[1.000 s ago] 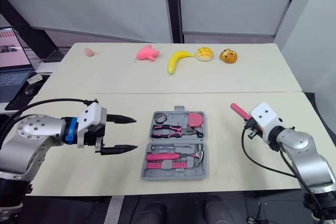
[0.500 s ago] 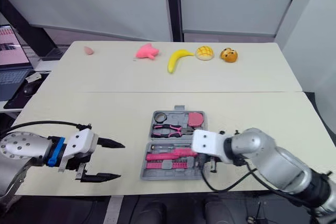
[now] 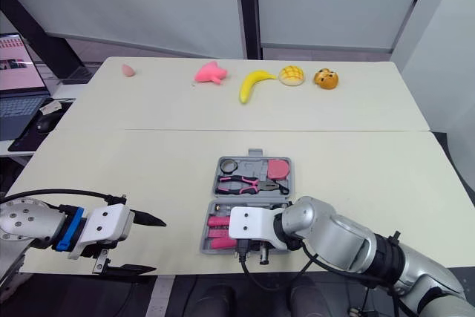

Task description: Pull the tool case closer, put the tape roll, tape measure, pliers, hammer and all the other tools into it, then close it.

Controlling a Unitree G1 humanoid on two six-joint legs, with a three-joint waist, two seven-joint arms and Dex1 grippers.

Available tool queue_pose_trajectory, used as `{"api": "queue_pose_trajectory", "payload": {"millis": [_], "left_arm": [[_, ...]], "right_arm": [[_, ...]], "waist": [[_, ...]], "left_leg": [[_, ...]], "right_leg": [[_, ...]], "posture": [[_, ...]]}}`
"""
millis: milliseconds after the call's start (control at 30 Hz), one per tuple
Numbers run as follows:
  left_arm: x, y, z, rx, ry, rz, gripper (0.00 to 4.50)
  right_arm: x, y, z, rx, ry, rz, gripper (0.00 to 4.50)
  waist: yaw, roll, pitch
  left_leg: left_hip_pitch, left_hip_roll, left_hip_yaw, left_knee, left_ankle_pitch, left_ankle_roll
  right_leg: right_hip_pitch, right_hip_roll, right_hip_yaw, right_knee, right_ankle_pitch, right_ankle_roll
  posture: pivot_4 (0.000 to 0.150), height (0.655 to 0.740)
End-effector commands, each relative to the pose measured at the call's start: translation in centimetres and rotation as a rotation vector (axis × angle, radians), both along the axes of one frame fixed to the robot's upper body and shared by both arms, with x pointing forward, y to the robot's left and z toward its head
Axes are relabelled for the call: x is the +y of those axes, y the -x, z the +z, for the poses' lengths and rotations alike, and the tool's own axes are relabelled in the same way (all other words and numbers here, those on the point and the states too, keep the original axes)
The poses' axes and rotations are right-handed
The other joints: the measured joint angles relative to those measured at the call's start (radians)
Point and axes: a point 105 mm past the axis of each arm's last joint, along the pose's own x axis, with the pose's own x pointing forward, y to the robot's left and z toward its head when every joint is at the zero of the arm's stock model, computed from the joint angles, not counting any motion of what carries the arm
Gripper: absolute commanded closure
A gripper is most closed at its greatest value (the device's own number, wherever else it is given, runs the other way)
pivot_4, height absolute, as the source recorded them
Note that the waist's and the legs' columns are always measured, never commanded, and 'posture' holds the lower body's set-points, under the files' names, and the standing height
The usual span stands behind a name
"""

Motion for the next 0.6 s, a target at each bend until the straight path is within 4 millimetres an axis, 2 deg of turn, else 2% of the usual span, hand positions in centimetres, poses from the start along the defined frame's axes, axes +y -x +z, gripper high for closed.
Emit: {"api": "queue_pose_trajectory", "payload": {"millis": [33, 600], "left_arm": [[0.3, -0.1, 0.3, -0.028, -0.018, -0.010, 0.00], [-0.7, -0.2, -0.7, -0.032, 0.008, -0.012, 0.00]], "right_arm": [[0.8, -0.4, 0.2, -0.041, -0.014, 0.020, 3.77], [2.2, -1.1, -1.0, 0.001, -0.028, 0.034, 3.77]], "waist": [[0.000, 0.000, 0.000], [0.000, 0.000, 0.000]], "left_leg": [[0.000, 0.000, 0.000, 0.000, 0.000, 0.000], [0.000, 0.000, 0.000, 0.000, 0.000, 0.000]], "right_leg": [[0.000, 0.000, 0.000, 0.000, 0.000, 0.000], [0.000, 0.000, 0.000, 0.000, 0.000, 0.000]], "posture": [[0.150, 0.7255], [0.150, 0.7255]]}}
